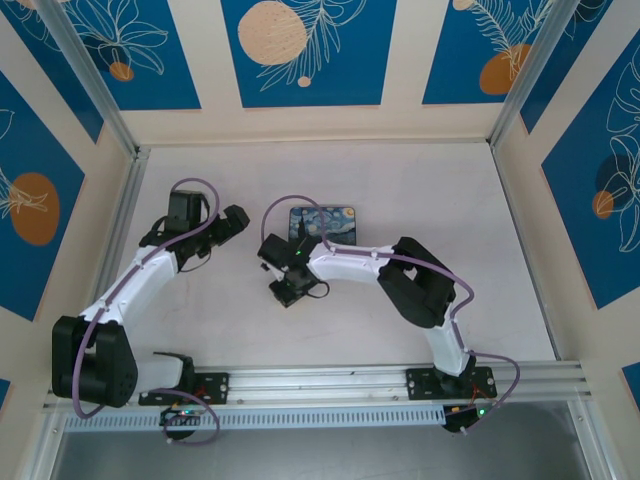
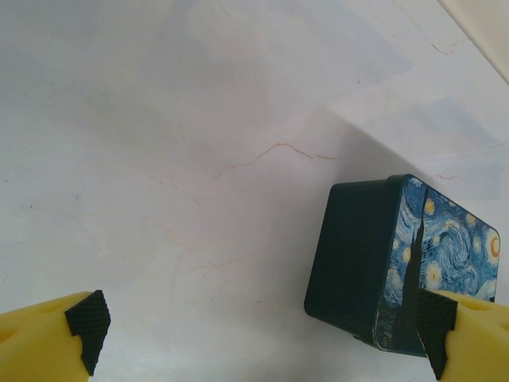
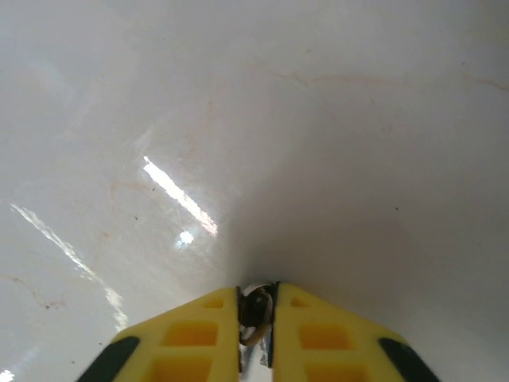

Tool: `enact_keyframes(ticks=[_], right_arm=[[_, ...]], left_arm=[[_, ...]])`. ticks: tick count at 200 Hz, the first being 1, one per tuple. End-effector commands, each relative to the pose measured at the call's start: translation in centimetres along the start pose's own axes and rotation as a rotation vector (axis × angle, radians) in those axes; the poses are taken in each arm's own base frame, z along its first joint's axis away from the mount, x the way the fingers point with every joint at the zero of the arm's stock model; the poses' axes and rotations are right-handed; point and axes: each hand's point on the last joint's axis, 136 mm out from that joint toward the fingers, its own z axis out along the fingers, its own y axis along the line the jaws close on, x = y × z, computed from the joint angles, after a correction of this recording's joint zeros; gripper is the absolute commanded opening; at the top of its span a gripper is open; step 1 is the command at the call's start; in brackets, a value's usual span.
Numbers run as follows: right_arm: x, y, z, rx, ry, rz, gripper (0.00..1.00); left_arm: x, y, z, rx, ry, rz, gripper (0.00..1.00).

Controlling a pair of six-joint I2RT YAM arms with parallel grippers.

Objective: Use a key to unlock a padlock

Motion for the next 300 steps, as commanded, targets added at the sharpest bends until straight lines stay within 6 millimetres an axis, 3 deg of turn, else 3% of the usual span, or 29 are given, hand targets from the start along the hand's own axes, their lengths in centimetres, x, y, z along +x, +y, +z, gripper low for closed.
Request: enact_keyframes(ticks=[1, 37, 61, 97, 111, 148, 170, 175, 188, 194, 200, 240, 268, 300], right_arm=[[0.9, 0.1, -0.6, -0.028, 0.014, 0.016, 0.01], [0.2, -0.8, -3.7, -0.067, -0.064, 0.093, 0.0], [-0.5, -1.8, -7.0, -0.109, -0.149, 0.171, 0.0], [-0.5, -3.8, -10.6, -0.182, -0.237, 0.302, 0.0], [0.5, -4.4, -10.6, -0.178, -0.234, 0.332, 0.0], [5.3, -7.3, -7.4, -0.091, -0.155, 0.451, 0.0], [7.7, -8.7, -6.6, -0.067, -0.144, 0.513, 0.0], [7.9, -8.8, -6.6, -0.074, -0.149, 0.519, 0.09], [8.6, -9.0, -6.9, -0.074, -0.162, 0.53, 0.57], [8.8, -9.2, -7.1, -0.068, -0.174, 0.535, 0.68], [9.0, -9.4, -7.5, -0.061, -0.188, 0.54, 0.73], [10.1, -10.5, -8.9, -0.009, -0.206, 0.555, 0.72], [11.4, -10.9, -9.0, 0.031, -0.167, 0.56, 0.64], [13.4, -10.9, -8.6, 0.062, -0.108, 0.621, 0.62]], left_arm=[[-0.1, 0.0, 0.1, 0.02, 0.006, -0.002, 1.0], [0.1, -0.8, 0.2, 0.067, 0.02, -0.009, 1.0], [0.6, -1.8, 0.3, 0.124, 0.048, -0.02, 1.0], [2.2, -3.0, 0.9, 0.198, 0.111, -0.062, 1.0], [3.0, -3.5, 1.2, 0.203, 0.13, -0.061, 1.0], [5.2, -5.2, 2.0, 0.21, 0.172, -0.021, 1.0], [6.3, -6.3, 2.3, 0.212, 0.188, 0.01, 1.0], [6.5, -6.5, 2.4, 0.213, 0.19, 0.018, 1.0], [7.0, -6.9, 2.7, 0.211, 0.201, 0.032, 1.0], [7.3, -7.1, 2.8, 0.21, 0.206, 0.038, 1.0], [7.5, -7.3, 3.0, 0.209, 0.21, 0.045, 1.0], [8.7, -7.9, 4.0, 0.201, 0.234, 0.066, 1.0], [9.3, -8.2, 4.6, 0.194, 0.25, 0.076, 1.0], [9.6, -8.2, 4.7, 0.186, 0.253, 0.081, 1.0]])
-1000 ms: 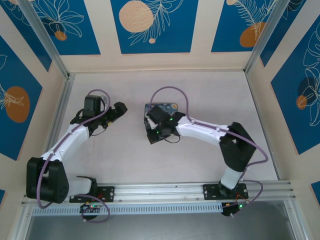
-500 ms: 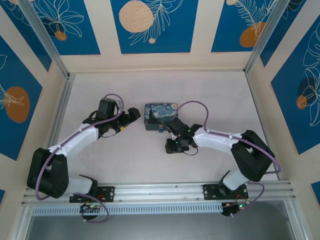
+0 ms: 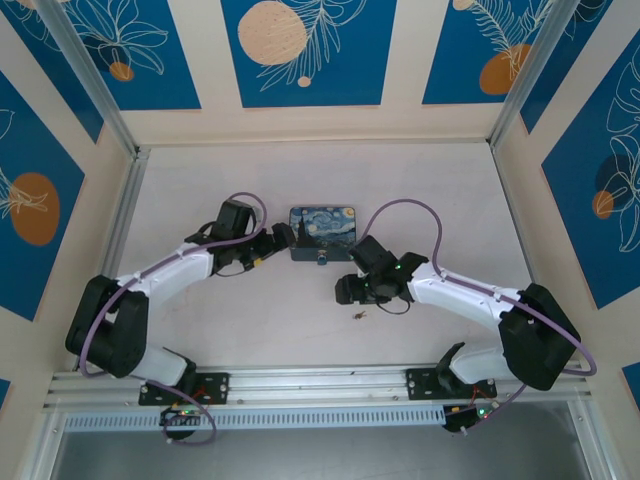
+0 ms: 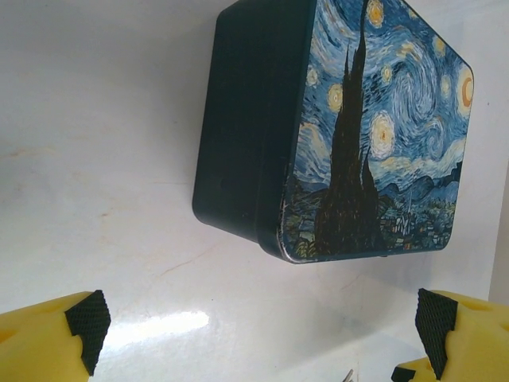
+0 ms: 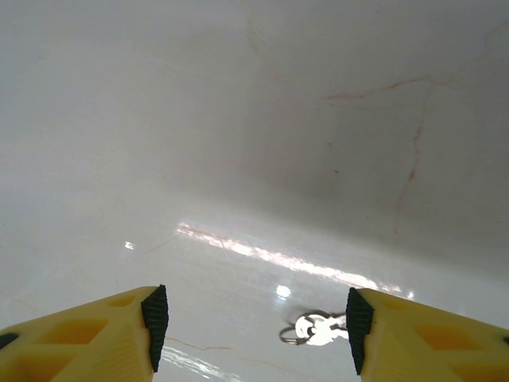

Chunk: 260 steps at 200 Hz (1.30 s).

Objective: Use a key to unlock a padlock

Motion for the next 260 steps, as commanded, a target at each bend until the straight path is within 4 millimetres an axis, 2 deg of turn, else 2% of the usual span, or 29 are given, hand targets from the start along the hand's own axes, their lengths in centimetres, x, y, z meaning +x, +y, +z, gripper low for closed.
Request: enact_keyframes(ticks=[1, 47, 80, 132, 162, 173, 218, 260], right_arm=[[2.0, -1.7, -0.1, 0.071, 0.049, 0.059, 0.62], [4.0, -2.2, 1.4, 0.098, 0.107, 0.125, 0.62], [4.6, -1.4, 2.9, 0.089, 0.144, 0.125, 0.62], [2.4, 0.9, 4.6, 0.072, 0.13, 0.043, 0.6], [0.8, 4.0, 3.5, -0.022, 0.056, -0.054, 0.56], [0.6, 4.4, 3.0, -0.046, 0.021, -0.07, 0.56], [1.4, 1.7, 2.9, 0.058, 0.035, -0.01, 0.5], [2.2, 1.6, 3.3, 0.08, 0.051, -0.037, 0.47]], left_arm=[[-0.8, -1.2, -0.1, 0.013, -0.03, 0.016, 1.0], [-0.7, -1.2, 0.3, 0.005, -0.02, 0.019, 1.0], [-0.7, -1.3, 0.2, -0.002, -0.02, 0.026, 1.0], [-0.5, -0.9, 0.3, -0.012, -0.017, 0.024, 1.0], [-0.5, -0.7, 0.2, -0.02, -0.018, 0.032, 1.0], [-0.5, -0.7, 0.2, -0.023, -0.019, 0.034, 1.0], [-0.3, -0.3, 0.7, -0.028, -0.01, 0.03, 1.0], [-0.3, -0.3, 0.9, -0.026, -0.006, 0.026, 1.0]])
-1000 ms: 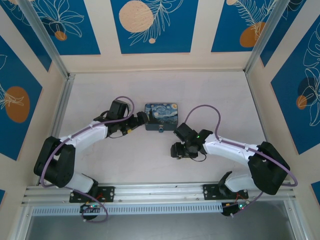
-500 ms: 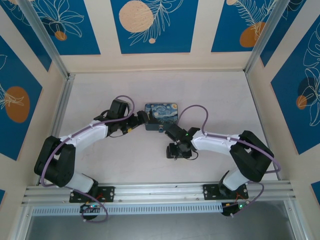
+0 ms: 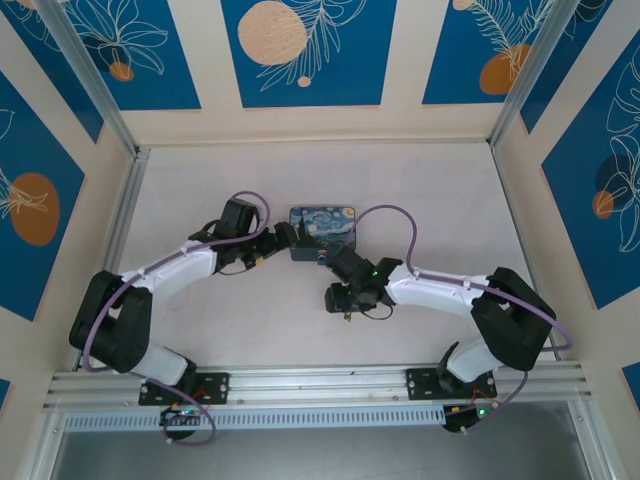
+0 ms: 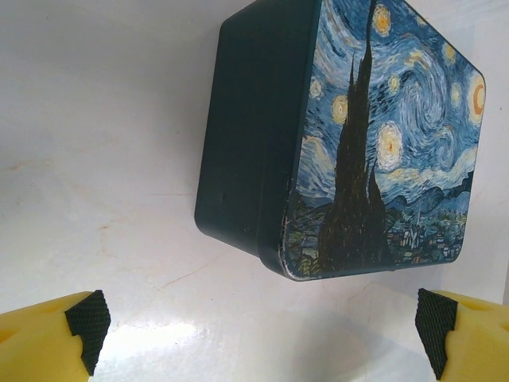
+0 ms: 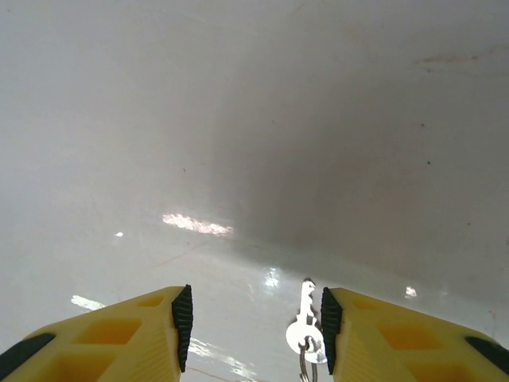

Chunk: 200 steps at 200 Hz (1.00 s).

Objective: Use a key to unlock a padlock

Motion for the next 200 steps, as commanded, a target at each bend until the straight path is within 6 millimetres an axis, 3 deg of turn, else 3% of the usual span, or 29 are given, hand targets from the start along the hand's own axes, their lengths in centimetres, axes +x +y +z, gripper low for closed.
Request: enact_keyframes(ticks=[1, 83, 200], right_arm=[[0.8, -0.8, 0.4, 0.045, 0.015, -0.008, 0.47], [2.6, -1.0, 1.8, 0.065, 0.122, -0.104, 0.41], [5.7, -2.4, 1.0, 0.17, 0.177, -0.201, 0.44]], left_arm=[[0.0, -0.4, 0.3, 0.001, 0.002, 0.019, 1.0], [0.0, -0.4, 0.2, -0.002, 0.003, 0.024, 1.0], [-0.2, -0.7, 0.1, 0.0, 0.002, 0.029, 1.0]])
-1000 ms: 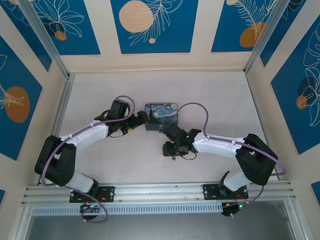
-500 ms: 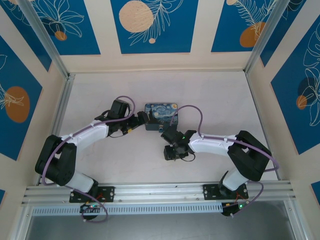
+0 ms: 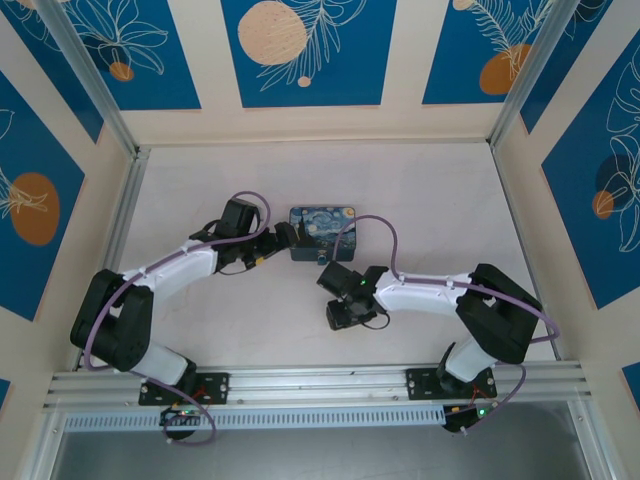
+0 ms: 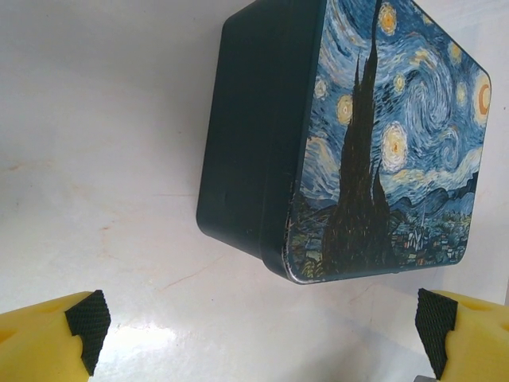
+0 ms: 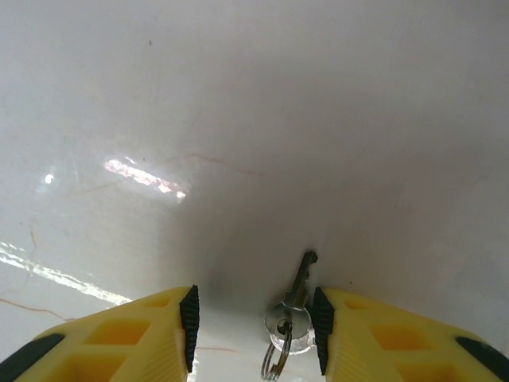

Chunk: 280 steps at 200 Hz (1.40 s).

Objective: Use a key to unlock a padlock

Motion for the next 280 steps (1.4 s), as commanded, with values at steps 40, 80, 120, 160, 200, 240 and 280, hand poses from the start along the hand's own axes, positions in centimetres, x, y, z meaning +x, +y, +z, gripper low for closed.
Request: enact_keyframes(ticks=[40, 80, 120, 160, 200, 240, 280], right_arm=[[2.6, -2.1, -0.3, 0.126, 0.075, -0.016, 0.4], [2.8, -2.6, 0.1, 0.161, 0.081, -0.013, 0.33], [2.2, -2.6, 0.6, 0.187, 0.067, -0.017, 0.1], [1.0, -2.4, -0.6, 0.16, 0.027, -0.009, 0.0], [-1.3, -0.4, -5.0, -0.065, -0.085, 0.068, 0.0], [-4.0, 0.3, -11.6, -0.368, -0.209, 0.222, 0.0], [-7.4, -0.6, -16.4, -0.619, -0.336, 0.419, 0.0]], left_arm=[[-0.2, -0.8, 0.0, 0.004, 0.001, 0.03, 1.0], [-0.3, -0.8, -0.1, 0.006, -0.001, 0.027, 1.0], [-0.3, -0.8, 0.0, 0.008, -0.005, 0.025, 1.0], [-0.5, -1.1, -0.2, 0.018, -0.019, 0.032, 1.0], [-0.4, -2.6, -1.1, 0.098, -0.025, 0.035, 1.0], [0.9, -5.4, -1.7, 0.261, 0.007, -0.011, 1.0], [1.8, -8.2, -2.4, 0.383, 0.022, -0.068, 1.0]])
